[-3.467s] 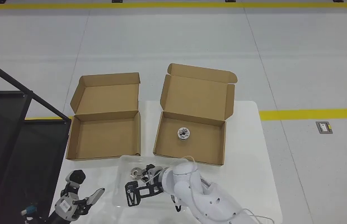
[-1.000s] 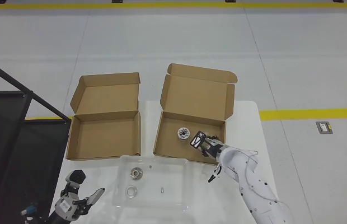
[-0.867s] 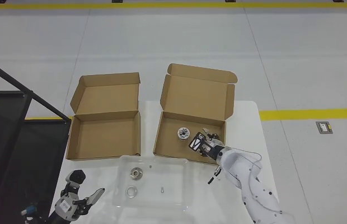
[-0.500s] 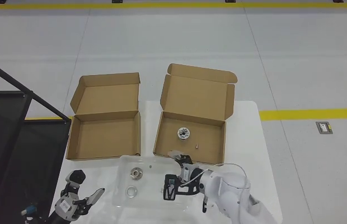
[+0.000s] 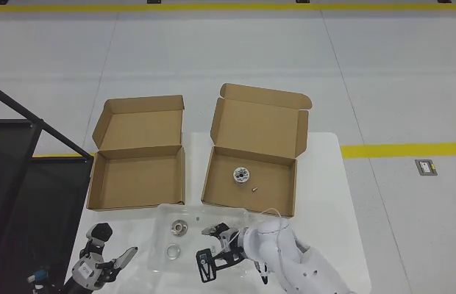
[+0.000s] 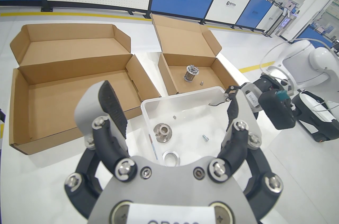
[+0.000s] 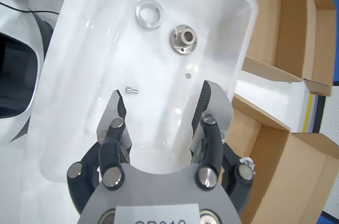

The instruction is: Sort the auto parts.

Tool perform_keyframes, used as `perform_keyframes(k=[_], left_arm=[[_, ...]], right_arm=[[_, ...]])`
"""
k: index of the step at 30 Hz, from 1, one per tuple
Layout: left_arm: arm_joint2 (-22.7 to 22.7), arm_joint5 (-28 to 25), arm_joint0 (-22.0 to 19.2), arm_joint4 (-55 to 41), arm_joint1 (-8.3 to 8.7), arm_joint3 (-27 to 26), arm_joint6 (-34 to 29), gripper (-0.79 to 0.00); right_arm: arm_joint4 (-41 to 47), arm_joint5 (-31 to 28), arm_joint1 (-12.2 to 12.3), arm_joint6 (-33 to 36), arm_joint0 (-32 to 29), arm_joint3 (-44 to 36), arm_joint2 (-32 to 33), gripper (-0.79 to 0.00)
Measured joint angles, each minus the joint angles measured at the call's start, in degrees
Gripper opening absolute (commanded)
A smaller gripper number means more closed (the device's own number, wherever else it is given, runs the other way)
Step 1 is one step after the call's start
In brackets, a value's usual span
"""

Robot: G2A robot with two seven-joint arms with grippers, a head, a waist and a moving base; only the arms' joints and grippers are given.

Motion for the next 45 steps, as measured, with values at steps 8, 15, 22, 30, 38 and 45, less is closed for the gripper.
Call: perform_keyframes(k=[8,15,22,30,38,45], left_arm=[[0.0,0.0,0.0,0.0,0.0,0.0,0.0,0.0],[0.0,0.0,0.0,0.0,0.0,0.0,0.0,0.0],[0.0,0.0,0.0,0.0,0.0,0.0,0.0,0.0],[0.0,0.0,0.0,0.0,0.0,0.0,0.0,0.0],[0.0,0.0,0.0,0.0,0.0,0.0,0.0,0.0],[0.0,0.0,0.0,0.0,0.0,0.0,0.0,0.0]], right_arm=[[6.38,1.26,-2.18,5.24,4.41,7.78,-3.95,0.0],[6.66,1.55,-2.26,5.53,4.5,7.96,-3.96,0.0],[6.59,1.9,-2.23,5.26,4.26,7.66,-3.86,0.0],[5.62,2.58,-1.96,5.19,3.14,7.9,-4.32,0.0],[11.0,3.99,-4.68,12.95,5.88,14.03,-7.57,-0.185],[14.39,4.17,-6.65,16.31,8.29,18.15,-9.89,-0.409]])
